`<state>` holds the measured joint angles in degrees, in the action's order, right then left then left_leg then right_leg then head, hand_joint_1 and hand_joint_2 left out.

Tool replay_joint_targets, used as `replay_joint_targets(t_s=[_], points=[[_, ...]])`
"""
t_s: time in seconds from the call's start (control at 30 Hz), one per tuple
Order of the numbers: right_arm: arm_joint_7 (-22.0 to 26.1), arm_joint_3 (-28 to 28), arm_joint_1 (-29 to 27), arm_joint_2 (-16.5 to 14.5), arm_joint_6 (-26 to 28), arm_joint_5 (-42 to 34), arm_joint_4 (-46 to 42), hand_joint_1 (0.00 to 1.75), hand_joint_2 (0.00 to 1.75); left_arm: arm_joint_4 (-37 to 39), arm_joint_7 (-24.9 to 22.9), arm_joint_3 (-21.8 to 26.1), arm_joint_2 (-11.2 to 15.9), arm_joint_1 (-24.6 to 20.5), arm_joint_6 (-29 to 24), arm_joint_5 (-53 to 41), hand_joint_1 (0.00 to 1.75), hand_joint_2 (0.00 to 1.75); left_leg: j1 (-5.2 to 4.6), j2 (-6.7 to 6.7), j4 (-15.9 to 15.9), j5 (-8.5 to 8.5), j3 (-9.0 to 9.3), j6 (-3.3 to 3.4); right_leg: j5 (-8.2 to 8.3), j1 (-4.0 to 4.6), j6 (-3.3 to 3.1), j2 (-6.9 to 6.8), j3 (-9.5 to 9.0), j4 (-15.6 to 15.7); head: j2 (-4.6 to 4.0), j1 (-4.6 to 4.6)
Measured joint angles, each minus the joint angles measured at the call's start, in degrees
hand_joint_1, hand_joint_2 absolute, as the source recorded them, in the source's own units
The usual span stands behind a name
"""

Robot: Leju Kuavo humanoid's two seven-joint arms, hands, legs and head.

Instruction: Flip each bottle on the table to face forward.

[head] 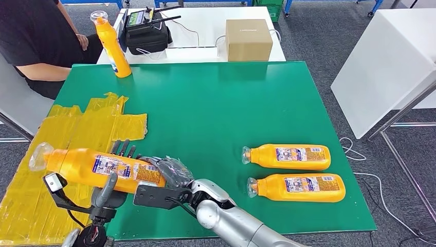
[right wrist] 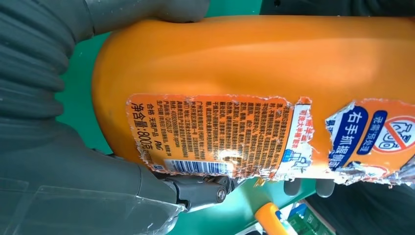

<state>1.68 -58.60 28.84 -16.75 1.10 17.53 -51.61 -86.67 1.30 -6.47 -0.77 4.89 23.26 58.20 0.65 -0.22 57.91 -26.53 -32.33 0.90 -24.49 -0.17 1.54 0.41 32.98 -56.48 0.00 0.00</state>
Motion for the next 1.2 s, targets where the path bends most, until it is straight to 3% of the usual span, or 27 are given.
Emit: replay_joint_targets(t_s=[0.1, 0.13, 0.87, 0.9, 0.93, 1.0, 1.03, 1.07, 1.13, 1.2], points=[[0.0, -0.6, 0.4, 0.0, 0.0, -0.3, 0.4, 1.75, 1.75, -0.2, 0.3, -0.1, 0.0, 0.1, -0.1, -0.1, 1.39, 1.75, 0.00, 0.00, 0.0, 0.00, 0.00, 0.00, 0.00, 0.00, 0.00, 0.00, 0.01, 0.0, 0.00, 0.00], [0.0, -0.7, 0.5, 0.0, 0.0, -0.4, 0.5, 1.75, 1.75, -0.3, 0.6, -0.1, 0.0, 0.1, -0.1, -0.2, 1.75, 1.75, 0.00, 0.00, 0.0, 0.00, 0.00, 0.00, 0.00, 0.00, 0.00, 0.00, 0.02, 0.0, 0.00, 0.00], [-0.3, -2.0, 1.3, 0.0, 0.2, -1.8, 1.1, 1.75, 1.75, -1.4, 2.9, 0.0, -0.4, 0.2, -0.1, -1.4, 1.75, 1.75, 0.01, 0.02, 0.0, 0.00, 0.00, 0.00, 0.00, 0.01, 0.00, 0.01, 0.04, 0.0, 0.00, 0.00], [-0.3, -2.0, 1.3, 0.0, 0.2, -1.8, 1.1, 1.57, 1.75, -1.4, 3.0, 0.0, -0.4, 0.2, -0.1, -1.6, 1.75, 1.75, 0.01, 0.03, 0.0, 0.00, 0.00, 0.00, 0.00, 0.01, 0.00, 0.01, 0.04, 0.0, 0.00, 0.00], [-0.4, -2.0, 1.3, 0.1, 0.4, -1.8, 1.1, 1.13, 1.75, -1.4, 3.3, 0.0, -0.4, 0.2, -0.1, -2.2, 1.75, 1.75, 0.01, 0.03, 0.0, 0.00, 0.00, 0.00, 0.00, 0.01, 0.00, 0.01, 0.04, 0.0, 0.00, 0.00], [-0.5, -2.0, 1.2, 0.2, 1.3, -1.5, 1.2, 0.26, 0.87, -1.6, 4.7, 0.0, -0.4, 0.0, -0.7, -5.1, 1.75, 1.75, 0.01, 0.01, 0.0, 0.00, 0.01, 0.00, 0.00, 0.01, 0.00, 0.01, 0.04, 0.0, 0.00, 0.01], [-0.6, -2.0, 1.0, 0.4, 2.2, -1.2, 1.1, 0.00, 0.44, -1.9, 5.9, 0.0, -0.4, -0.2, -1.6, -8.1, 1.75, 1.75, 0.01, 0.00, 0.0, 0.00, 0.00, 0.00, 0.00, 0.02, 0.00, 0.00, 0.04, 0.0, 0.00, 0.01], [-0.8, -1.8, 0.6, 0.7, 3.4, -0.7, 0.9, 0.00, 0.00, -2.3, 7.5, 0.0, -0.4, -0.5, -3.0, -12.2, 1.75, 1.75, 0.01, -0.01, 0.0, 0.00, 0.00, 0.00, 0.00, 0.02, 0.00, 0.00, 0.03, 0.0, 0.00, 0.01], [-1.7, -0.9, -0.8, 1.7, 6.3, 0.4, -0.3, 0.00, 0.00, -3.2, 12.1, 0.0, -0.2, -1.4, -8.6, -25.2, 1.75, 1.75, 0.01, -0.05, 0.0, 0.00, 0.00, 0.00, 0.00, 0.02, 0.00, -0.02, 0.02, 0.0, 0.00, 0.01], [-2.6, 1.1, -3.0, 3.5, 9.2, 1.8, -3.2, 0.00, 0.00, -4.1, 16.8, 0.0, 0.4, -2.9, -18.5, -43.9, 1.75, 1.75, 0.00, -0.10, 0.0, 0.00, -0.01, 0.00, 0.00, 0.02, 0.00, -0.04, 0.01, 0.0, 0.00, 0.02]])
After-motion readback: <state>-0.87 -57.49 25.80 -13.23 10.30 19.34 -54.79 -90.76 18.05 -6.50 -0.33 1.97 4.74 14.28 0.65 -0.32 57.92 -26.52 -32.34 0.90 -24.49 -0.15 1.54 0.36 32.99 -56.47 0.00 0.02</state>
